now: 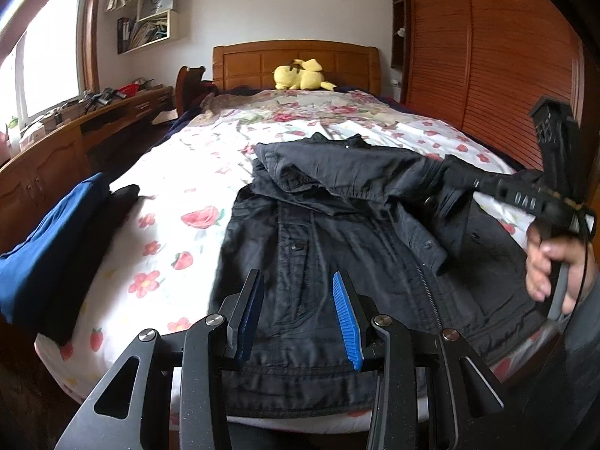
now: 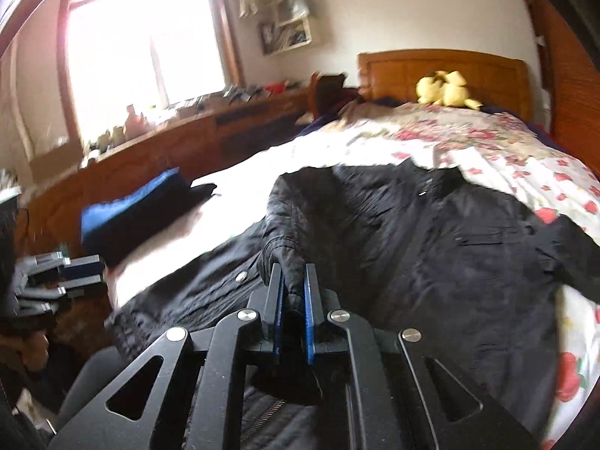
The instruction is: Fold large clothes
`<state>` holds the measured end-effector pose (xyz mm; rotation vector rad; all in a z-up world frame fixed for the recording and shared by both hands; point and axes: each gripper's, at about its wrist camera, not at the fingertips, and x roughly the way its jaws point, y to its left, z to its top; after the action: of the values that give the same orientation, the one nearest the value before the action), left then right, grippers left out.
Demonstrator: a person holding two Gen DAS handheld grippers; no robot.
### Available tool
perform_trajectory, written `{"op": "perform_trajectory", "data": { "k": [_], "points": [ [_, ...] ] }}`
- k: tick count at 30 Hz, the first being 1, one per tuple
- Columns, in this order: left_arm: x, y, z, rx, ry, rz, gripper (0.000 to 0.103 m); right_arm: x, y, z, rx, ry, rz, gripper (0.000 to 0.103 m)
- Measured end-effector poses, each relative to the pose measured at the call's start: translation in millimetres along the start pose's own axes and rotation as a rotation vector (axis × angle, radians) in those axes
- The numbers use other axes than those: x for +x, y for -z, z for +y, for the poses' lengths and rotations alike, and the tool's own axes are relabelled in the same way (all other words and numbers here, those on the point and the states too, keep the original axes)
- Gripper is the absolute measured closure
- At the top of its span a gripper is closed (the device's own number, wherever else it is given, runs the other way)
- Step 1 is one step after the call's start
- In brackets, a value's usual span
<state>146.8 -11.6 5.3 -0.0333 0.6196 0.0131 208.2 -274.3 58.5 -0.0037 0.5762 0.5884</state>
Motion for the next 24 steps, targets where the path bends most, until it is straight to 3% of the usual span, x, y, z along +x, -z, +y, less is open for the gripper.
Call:
{"op": "perform_trajectory", "data": {
  "k": [5, 12, 17, 20, 22, 24],
  "points": [
    [9, -4, -9, 0.025, 0.013, 0.003, 0.063, -15, -2, -40, 0.078, 0.107, -0.022, 0.094],
    [32, -13, -19, 0.062, 0.053, 0.0, 0.063, -6, 17, -94, 0.177, 0.364, 0.052, 0.094],
    [57, -23, -18, 0.054, 0.093, -0.013, 0.063, -10, 21, -99, 0.161, 0.427, 0.059, 0.091],
    [76, -31, -15, 0.033, 0.118, -0.002, 0.063, -19, 18, -99, 0.149, 0.486, 0.032, 0.08],
    [88, -35, -17, 0.042, 0.119, 0.0, 0.063, -25, 16, -103, 0.139, 0.495, 0.014, 0.064],
    [100, -40, -19, 0.058, 0.127, 0.001, 0.063, -30, 15, -104, 0.131, 0.497, 0.006, 0.061]
  ]
}}
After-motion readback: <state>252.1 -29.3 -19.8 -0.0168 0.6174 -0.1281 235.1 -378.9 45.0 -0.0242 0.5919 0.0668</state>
